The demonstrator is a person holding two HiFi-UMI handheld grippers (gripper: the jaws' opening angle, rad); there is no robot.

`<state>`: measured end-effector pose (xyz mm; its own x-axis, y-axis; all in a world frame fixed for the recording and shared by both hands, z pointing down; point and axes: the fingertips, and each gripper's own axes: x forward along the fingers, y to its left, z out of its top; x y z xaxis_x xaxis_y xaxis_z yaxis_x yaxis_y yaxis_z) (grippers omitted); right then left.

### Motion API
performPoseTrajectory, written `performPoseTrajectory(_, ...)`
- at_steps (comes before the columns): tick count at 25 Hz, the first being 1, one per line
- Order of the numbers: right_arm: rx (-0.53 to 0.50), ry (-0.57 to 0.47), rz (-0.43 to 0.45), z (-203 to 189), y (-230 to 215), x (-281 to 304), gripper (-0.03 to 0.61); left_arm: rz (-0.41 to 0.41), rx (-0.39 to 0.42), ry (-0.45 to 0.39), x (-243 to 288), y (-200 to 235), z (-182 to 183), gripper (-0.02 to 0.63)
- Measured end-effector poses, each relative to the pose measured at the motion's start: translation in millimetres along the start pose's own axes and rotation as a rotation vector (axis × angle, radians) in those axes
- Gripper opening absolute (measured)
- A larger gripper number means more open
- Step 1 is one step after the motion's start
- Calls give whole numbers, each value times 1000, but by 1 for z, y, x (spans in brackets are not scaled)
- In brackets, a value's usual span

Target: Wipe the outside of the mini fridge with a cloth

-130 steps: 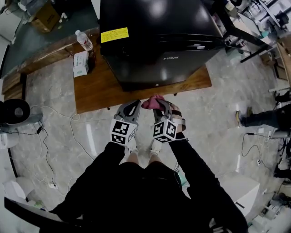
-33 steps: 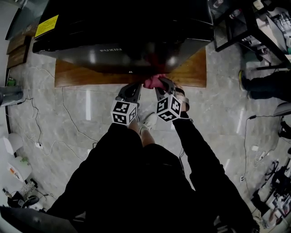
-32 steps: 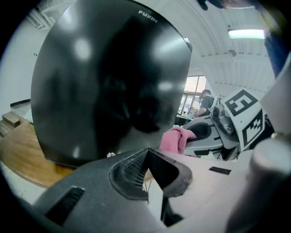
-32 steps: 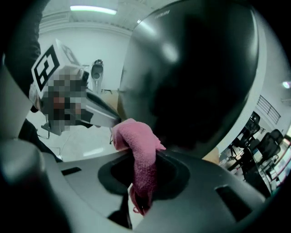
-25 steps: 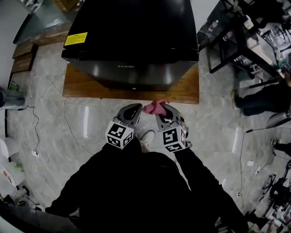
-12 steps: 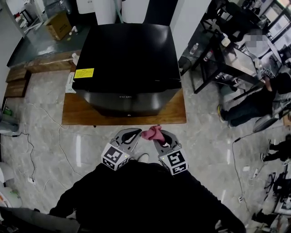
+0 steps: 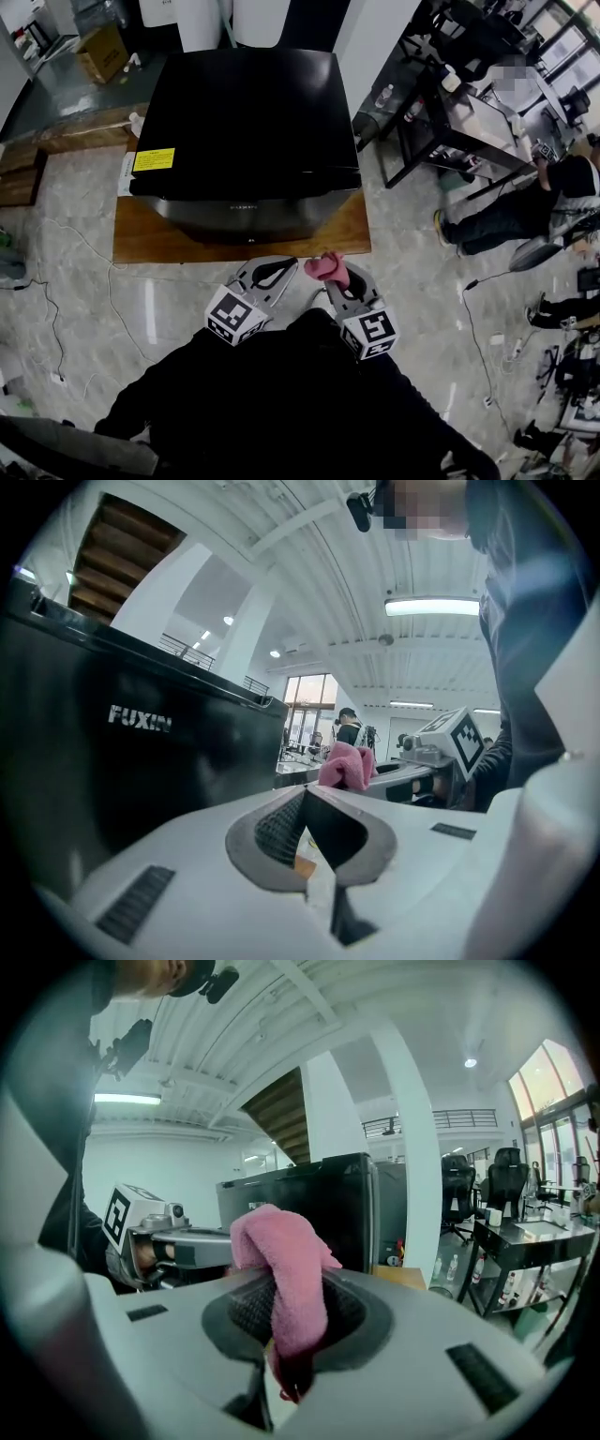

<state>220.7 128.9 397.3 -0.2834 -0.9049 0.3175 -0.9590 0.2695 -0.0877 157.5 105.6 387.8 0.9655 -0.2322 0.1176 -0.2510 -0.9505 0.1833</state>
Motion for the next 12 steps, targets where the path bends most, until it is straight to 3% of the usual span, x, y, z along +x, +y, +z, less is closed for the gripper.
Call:
performPoseTrajectory(6,21,-79,35,29,-71,13,78,50,35,-50,51,0,35,6)
performPoseTrajectory(12,46,-164,199,64,-140,22,78,156,29,-79,123,-18,59,6)
